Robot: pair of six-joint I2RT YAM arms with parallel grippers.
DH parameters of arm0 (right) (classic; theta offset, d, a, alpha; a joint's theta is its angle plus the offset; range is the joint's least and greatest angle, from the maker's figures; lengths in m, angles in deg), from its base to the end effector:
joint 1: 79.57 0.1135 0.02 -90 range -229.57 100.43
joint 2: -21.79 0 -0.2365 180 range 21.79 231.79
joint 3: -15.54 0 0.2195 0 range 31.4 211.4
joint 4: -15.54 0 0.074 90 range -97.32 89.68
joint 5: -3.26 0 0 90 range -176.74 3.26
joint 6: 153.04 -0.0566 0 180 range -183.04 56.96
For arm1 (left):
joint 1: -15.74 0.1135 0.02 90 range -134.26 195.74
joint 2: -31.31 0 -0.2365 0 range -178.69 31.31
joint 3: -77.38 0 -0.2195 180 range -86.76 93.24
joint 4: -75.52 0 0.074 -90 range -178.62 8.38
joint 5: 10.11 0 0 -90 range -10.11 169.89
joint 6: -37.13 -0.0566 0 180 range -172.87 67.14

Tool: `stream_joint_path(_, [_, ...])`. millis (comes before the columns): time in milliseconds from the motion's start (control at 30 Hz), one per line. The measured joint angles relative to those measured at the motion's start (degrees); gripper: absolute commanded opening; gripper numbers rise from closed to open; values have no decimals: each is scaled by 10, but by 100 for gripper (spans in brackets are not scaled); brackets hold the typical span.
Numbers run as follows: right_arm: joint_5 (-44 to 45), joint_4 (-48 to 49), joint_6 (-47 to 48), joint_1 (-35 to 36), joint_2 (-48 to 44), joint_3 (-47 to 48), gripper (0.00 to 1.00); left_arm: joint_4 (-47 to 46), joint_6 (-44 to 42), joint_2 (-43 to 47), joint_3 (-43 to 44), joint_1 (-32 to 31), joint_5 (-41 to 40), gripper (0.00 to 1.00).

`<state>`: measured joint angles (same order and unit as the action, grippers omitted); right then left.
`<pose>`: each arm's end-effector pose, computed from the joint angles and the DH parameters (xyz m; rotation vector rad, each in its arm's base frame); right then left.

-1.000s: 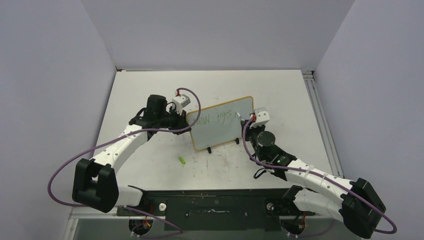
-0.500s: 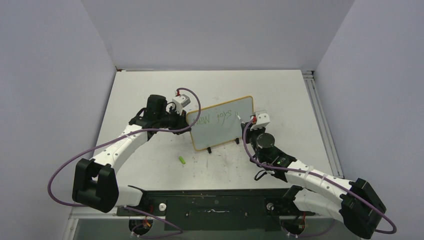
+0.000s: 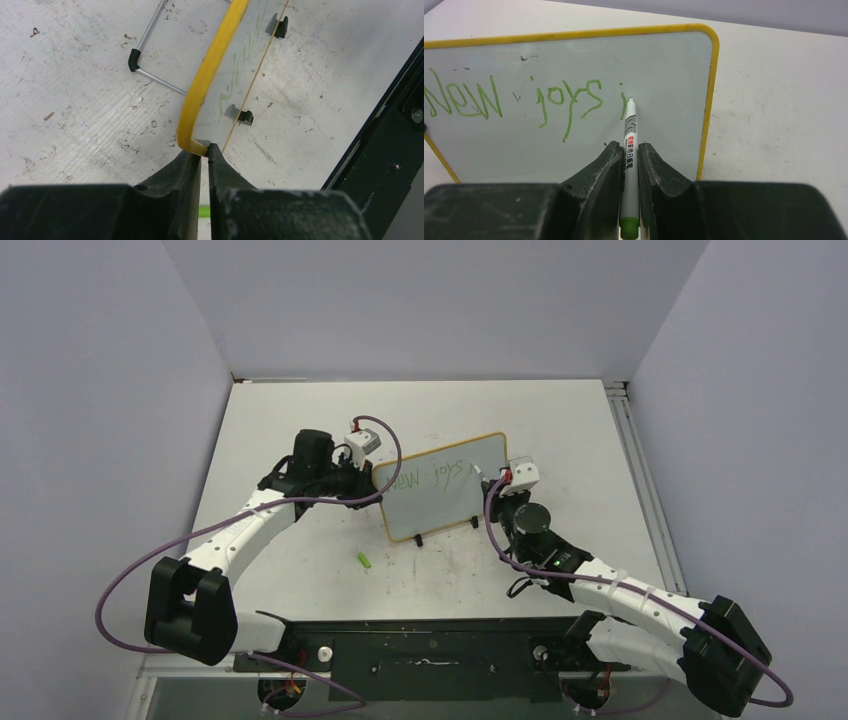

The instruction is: Write a sentence on the whiteboard

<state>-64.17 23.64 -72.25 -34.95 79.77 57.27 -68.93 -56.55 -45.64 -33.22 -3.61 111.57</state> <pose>0.1792 0.1463 0.2347 -0.2355 1.6991 0.3626 0.2481 -0.1186 0.2316 0.7338 2.1891 -0.7796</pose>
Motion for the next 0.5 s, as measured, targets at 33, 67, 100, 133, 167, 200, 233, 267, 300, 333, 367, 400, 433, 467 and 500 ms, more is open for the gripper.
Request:
stream_joint_path(33, [0,2,2,0,0,3,5,0,0,0,0,0,0,0])
stream_joint_path(67, [0,4,3,0,0,5,5,0,0,0,0,0,0,0])
stream_joint_path(100, [0,8,5,0,0,6,5,0,0,0,0,0,0,0])
stream_joint_path(133, [1,10,7,0,0,8,5,0,0,0,0,0,0,0])
stream_joint_path(167, [1,12,8,0,0,9,5,0,0,0,0,0,0,0])
stream_joint_path(200, [2,13,9,-1,0,9,5,0,0,0,0,0,0,0])
stream_joint_path(233, [2,15,10,-1,2,9,5,0,0,0,0,0,0,0])
stream_joint_path(267, [3,17,10,-2,4,10,5,0,0,0,0,0,0,0])
stream_joint_path(300, [5,18,10,-3,8,10,5,0,0,0,0,0,0,0])
stream_joint_path(333, [6,18,11,-4,10,10,5,0,0,0,0,0,0,0])
stream_joint_path(367, [7,18,10,-4,10,10,5,0,0,0,0,0,0,0])
stream_joint_path(400, [7,19,10,-4,10,10,5,0,0,0,0,0,0,0])
stream_joint_path(433, [8,19,10,-4,10,10,5,0,0,0,0,0,0,0])
stream_joint_path(467, [8,19,10,-4,10,10,5,0,0,0,0,0,0,0])
stream_joint_path(500, [9,19,10,-4,10,10,5,0,0,0,0,0,0,0])
